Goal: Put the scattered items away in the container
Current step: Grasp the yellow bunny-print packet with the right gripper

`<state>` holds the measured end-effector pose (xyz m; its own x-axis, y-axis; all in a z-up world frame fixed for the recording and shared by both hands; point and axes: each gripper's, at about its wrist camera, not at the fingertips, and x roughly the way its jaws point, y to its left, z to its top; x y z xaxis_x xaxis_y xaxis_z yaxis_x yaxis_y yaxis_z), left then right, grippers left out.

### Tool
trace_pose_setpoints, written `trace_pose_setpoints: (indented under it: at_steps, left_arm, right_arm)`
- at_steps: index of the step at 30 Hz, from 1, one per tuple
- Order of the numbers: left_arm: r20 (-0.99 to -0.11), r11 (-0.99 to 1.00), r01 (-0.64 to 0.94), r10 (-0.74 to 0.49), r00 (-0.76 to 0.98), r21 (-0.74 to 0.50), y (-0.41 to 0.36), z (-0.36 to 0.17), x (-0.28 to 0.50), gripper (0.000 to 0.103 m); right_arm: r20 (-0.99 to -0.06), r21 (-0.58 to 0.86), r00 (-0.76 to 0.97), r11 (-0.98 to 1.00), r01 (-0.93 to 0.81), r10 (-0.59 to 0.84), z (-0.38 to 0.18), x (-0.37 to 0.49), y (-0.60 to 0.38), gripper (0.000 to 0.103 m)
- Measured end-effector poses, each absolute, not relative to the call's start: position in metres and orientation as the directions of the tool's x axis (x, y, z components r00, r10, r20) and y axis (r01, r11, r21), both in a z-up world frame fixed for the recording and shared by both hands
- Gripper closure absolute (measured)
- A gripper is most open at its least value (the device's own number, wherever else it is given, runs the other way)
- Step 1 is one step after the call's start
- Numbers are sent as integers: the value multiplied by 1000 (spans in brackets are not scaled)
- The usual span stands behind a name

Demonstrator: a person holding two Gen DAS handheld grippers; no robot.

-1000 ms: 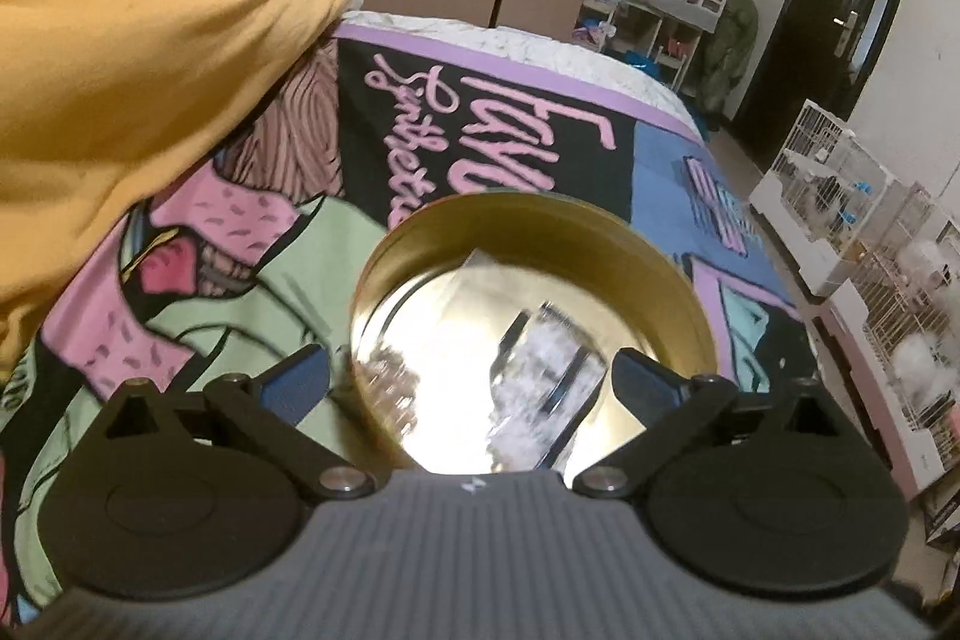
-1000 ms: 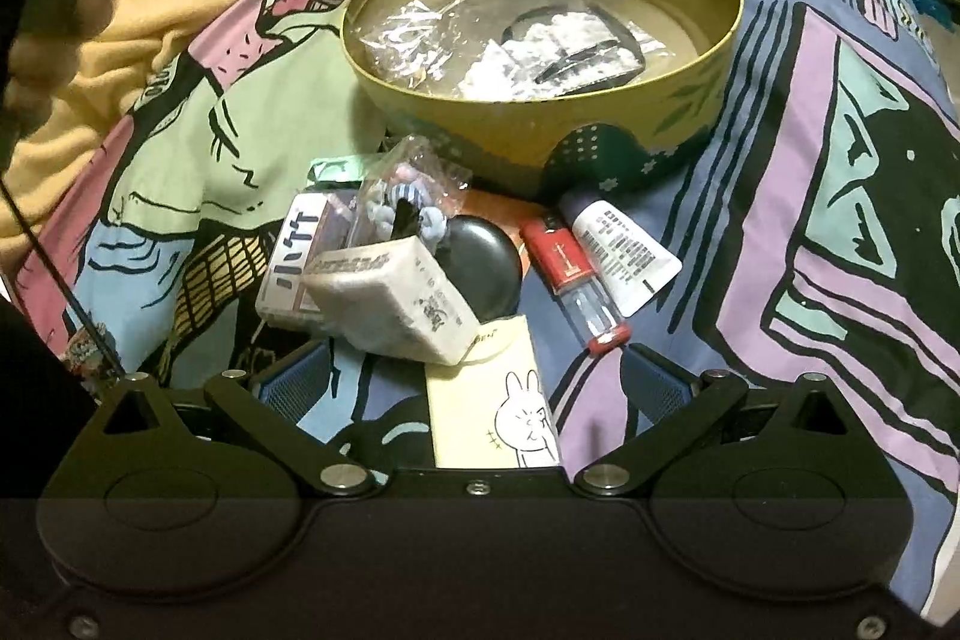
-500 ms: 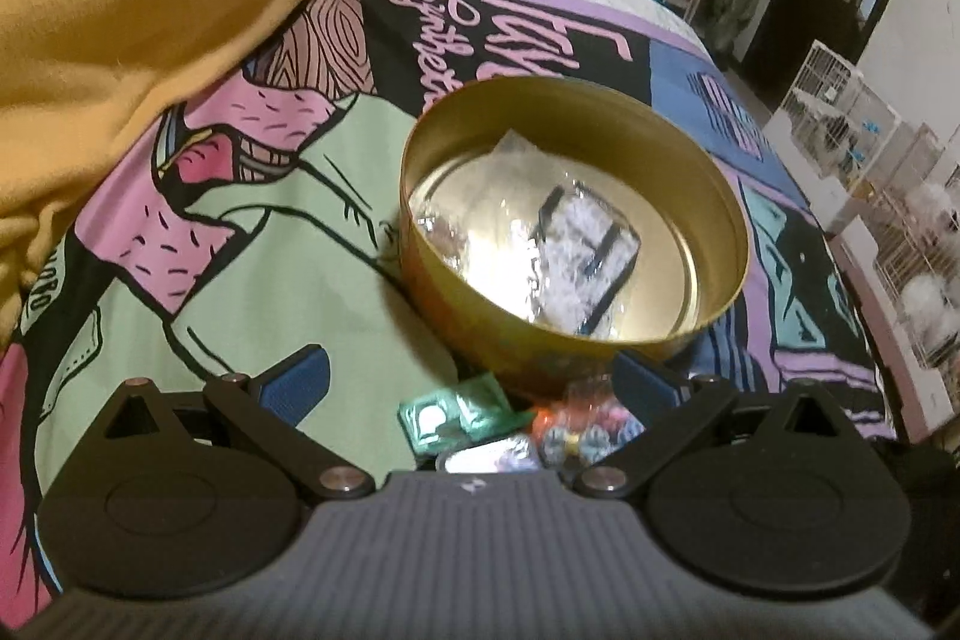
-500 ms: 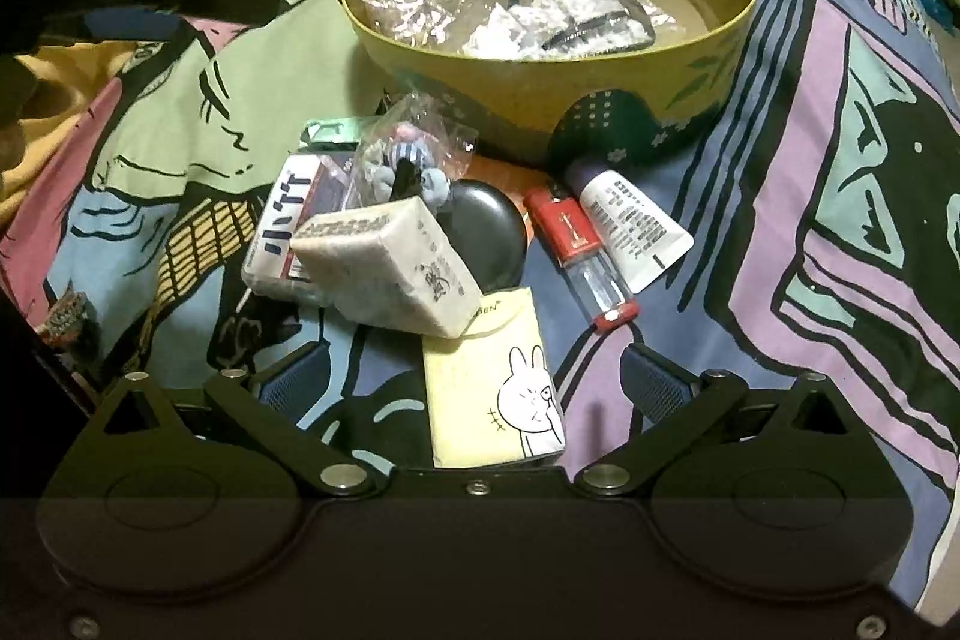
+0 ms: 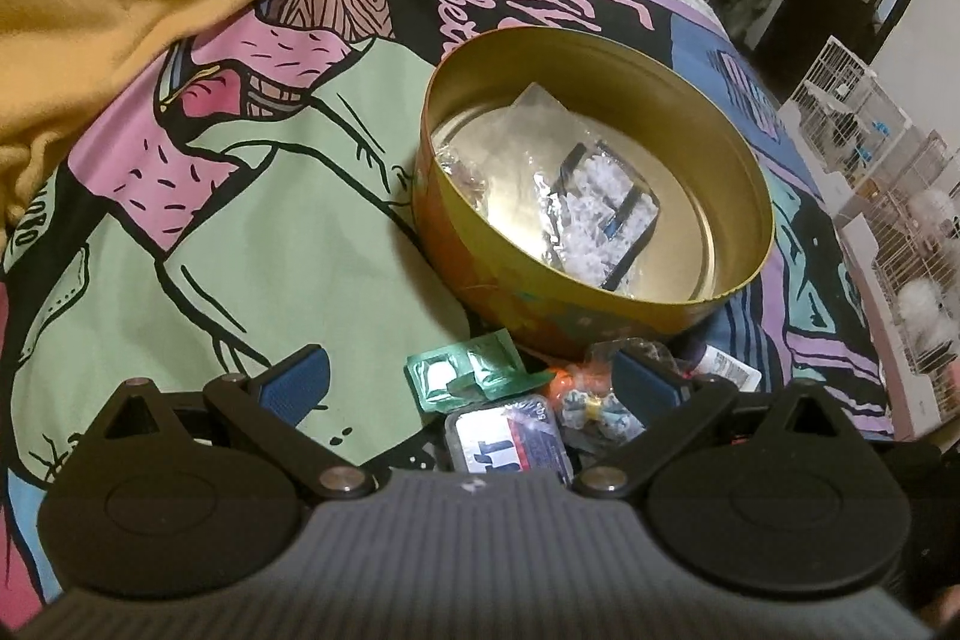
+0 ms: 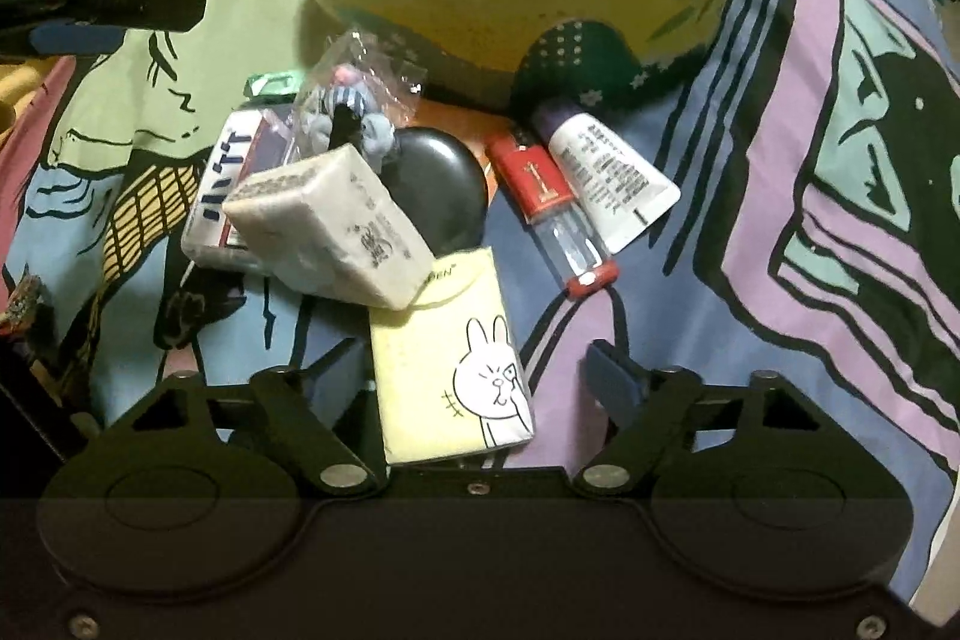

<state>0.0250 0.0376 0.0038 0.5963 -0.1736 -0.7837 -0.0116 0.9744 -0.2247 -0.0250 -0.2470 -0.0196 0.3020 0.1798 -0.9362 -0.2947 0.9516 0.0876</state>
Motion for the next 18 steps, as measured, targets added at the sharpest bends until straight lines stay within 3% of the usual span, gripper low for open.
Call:
trace_pose_setpoints:
  at_steps: [7,10,18]
  left_arm:
    - [-783,974,-1,-180,596,-225,35,3,24,0]
    - [-785,977,1,-172,596,-213,33,3,24,0]
    - [-768,974,50,-205,607,-220,27,6,17,0]
  right_arm:
    - [-945,14,302,937,-348,126,-31,-27,-230,32]
    - [-940,-15,321,927,-376,115,-31,-30,-224,55]
    - [-933,49,324,946,-320,158,-20,-32,-236,57]
